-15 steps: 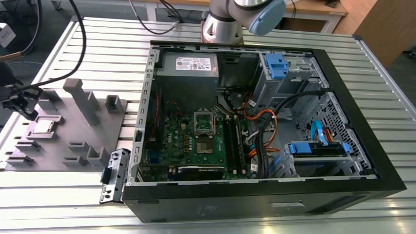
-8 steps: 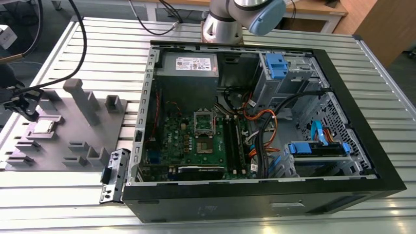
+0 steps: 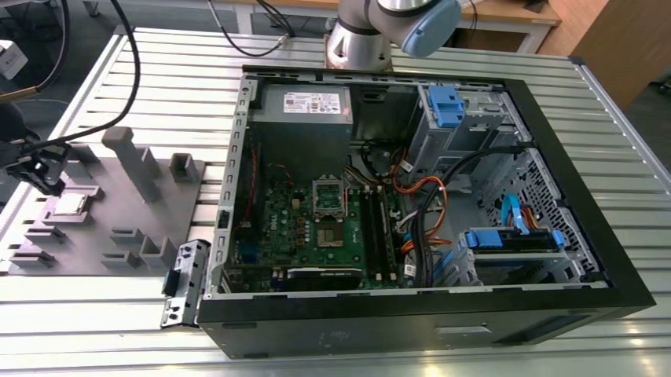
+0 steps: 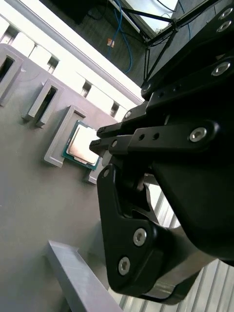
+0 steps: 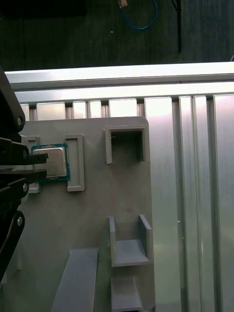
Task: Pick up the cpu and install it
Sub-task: 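Pick up the cpu and move it towards the insertion slot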
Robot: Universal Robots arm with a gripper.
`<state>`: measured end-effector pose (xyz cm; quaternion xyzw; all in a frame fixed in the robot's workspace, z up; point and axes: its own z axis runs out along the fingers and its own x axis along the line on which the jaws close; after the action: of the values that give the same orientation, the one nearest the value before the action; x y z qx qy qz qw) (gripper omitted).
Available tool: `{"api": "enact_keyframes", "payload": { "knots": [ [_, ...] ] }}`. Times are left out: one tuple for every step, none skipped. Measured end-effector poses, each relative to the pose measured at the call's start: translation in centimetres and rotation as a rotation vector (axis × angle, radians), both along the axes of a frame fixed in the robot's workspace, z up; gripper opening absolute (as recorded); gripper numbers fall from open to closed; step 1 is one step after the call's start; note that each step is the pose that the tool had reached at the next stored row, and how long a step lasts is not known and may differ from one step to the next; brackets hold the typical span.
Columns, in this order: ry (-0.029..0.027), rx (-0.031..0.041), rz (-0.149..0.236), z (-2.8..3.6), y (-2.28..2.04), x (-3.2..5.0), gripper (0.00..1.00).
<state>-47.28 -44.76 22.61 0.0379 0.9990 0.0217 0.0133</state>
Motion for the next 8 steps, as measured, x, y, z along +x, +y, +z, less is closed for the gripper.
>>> {"api": "enact_keyframes", "payload": {
  "knots": [
    [0.0, 0.0, 0.0, 0.0, 0.0, 0.0, 0.23],
    [0.0, 0.0, 0.0, 0.0, 0.0, 0.0, 0.23],
    [0.0, 0.0, 0.0, 0.0, 0.0, 0.0, 0.29],
    [0.0, 0.0, 0.0, -0.01, 0.0, 0.0, 0.29],
    [0.0, 0.0, 0.0, -0.01, 0.0, 0.0, 0.35],
    [0.0, 0.0, 0.0, -0.01, 0.0, 0.0, 0.41],
    [0.0, 0.0, 0.0, -0.01, 0.0, 0.0, 0.41],
    [-0.0001, 0.0, 0.0, -0.01, 0.0, 0.0, 0.53]
  ]
}}
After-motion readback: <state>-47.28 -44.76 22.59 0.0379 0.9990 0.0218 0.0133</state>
